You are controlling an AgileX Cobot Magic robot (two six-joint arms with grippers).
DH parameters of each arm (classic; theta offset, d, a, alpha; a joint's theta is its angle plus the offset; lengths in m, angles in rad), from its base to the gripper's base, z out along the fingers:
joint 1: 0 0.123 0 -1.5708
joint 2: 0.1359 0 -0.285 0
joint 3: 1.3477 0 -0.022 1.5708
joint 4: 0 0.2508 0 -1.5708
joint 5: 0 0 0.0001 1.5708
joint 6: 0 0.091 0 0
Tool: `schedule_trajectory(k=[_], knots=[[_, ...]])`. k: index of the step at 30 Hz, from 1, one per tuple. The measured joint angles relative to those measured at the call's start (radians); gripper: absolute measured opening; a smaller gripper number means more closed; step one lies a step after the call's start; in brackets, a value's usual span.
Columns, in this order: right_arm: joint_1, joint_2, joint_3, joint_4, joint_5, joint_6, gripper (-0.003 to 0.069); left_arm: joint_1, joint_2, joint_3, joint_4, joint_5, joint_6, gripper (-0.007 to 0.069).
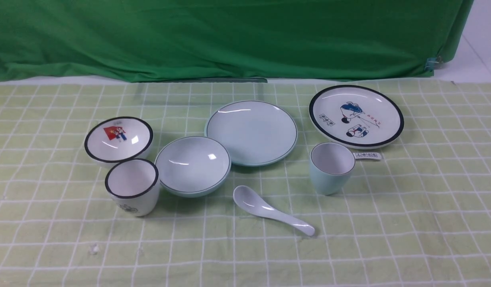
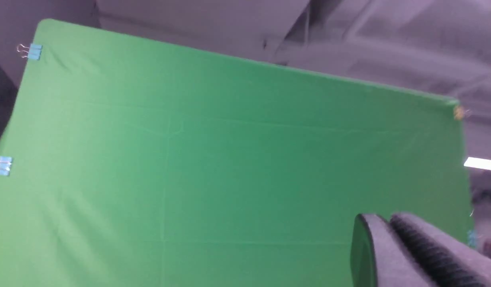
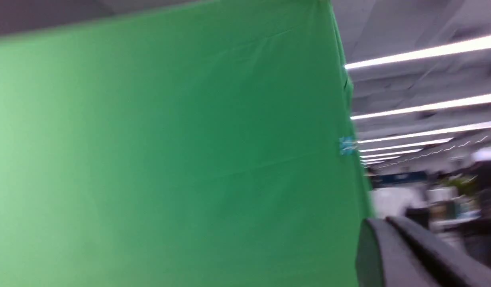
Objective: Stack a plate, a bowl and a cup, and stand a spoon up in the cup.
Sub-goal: Use the left arm to grab a blue rice bowl
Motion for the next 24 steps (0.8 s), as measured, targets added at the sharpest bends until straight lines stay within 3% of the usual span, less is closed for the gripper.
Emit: schedule_trajectory(k=[1,6,8,12,15,17,24], knots=[[0.000,0.083,-0.069,0.000,0.051,-0.069,0.0016,0.000,0.076,-0.058,0.018,0.026,0.001,-0.0007],[0.000,0.293,-0.185,0.000,0.240,-0.132,0.0016,0.000,0.304,-0.118,0.054,0.055,0.001,-0.0007],[0.000,0.407,-0.242,0.001,0.440,-0.130,0.0016,-0.010,0.431,-0.146,0.077,0.151,-0.022,-0.0007],[0.011,0.641,-0.360,0.052,0.944,-0.178,0.0016,-0.090,0.674,-0.287,0.029,0.572,0.007,-0.0007],[0.053,0.774,-0.377,0.114,1.135,-0.259,0.0016,-0.148,0.824,-0.404,-0.033,0.818,0.127,-0.0007],[0.112,0.871,-0.378,0.154,1.187,-0.318,0.0018,-0.195,0.973,-0.498,-0.094,0.974,0.212,-0.0007],[0.279,1.017,-0.386,0.179,1.068,-0.446,0.0019,-0.239,1.276,-0.747,-0.118,1.064,0.313,0.0015]])
